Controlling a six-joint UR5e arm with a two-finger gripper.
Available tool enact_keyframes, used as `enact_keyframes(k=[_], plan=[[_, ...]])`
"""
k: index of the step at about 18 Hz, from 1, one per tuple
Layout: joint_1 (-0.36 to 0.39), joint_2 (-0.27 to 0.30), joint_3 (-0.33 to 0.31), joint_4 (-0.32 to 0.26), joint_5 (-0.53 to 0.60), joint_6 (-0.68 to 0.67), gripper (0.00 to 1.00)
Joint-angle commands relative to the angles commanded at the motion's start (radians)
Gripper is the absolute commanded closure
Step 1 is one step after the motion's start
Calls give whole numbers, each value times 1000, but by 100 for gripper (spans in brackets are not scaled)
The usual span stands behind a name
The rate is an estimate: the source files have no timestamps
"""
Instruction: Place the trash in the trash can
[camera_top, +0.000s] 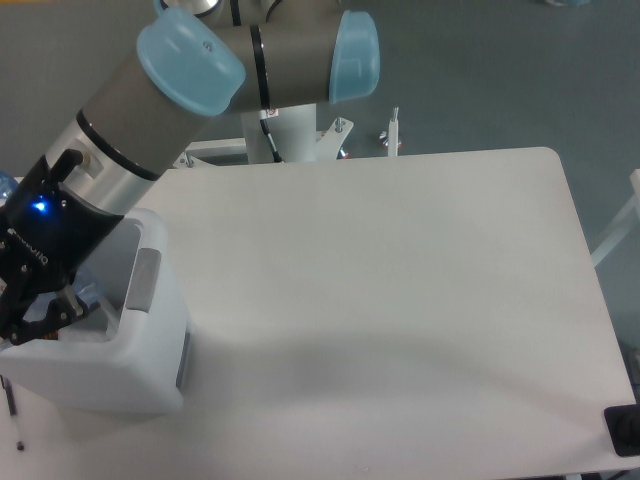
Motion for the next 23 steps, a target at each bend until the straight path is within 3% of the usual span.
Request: enact_keyframes(k=[4, 7, 10, 16, 23], plan=[[2, 18, -31, 2, 0, 21, 29], [11, 51, -83, 2, 0, 49, 16], [47, 67, -113, 0, 0, 51, 10], [208, 98, -95, -11, -2, 51, 1], [324, 45, -19, -17, 2, 51, 0]])
